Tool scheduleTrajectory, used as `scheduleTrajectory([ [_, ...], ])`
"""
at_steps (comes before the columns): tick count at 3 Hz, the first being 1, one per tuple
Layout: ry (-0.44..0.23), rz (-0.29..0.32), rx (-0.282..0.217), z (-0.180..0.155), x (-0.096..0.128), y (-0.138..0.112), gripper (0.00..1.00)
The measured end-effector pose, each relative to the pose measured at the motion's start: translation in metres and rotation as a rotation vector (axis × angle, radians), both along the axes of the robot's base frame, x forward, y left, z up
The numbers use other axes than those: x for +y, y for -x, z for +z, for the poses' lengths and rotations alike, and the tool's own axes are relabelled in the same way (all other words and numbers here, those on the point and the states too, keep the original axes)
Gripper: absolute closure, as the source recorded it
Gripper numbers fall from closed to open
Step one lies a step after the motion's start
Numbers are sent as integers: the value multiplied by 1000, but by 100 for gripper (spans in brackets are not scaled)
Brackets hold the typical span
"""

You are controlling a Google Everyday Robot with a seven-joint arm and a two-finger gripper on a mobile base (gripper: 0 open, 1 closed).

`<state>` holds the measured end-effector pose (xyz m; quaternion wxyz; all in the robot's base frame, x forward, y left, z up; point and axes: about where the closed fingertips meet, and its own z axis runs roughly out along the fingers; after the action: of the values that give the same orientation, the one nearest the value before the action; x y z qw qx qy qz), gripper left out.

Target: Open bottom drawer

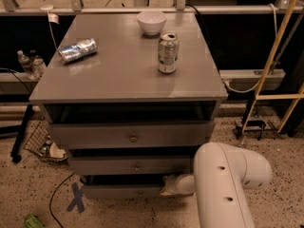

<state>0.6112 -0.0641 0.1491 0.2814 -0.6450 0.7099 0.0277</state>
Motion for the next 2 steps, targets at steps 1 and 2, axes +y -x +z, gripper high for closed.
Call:
scheduleTrajectory([
  [1,-38,19,17,-1,4,8,100],
  [2,-55,29,22,0,3,12,100],
])
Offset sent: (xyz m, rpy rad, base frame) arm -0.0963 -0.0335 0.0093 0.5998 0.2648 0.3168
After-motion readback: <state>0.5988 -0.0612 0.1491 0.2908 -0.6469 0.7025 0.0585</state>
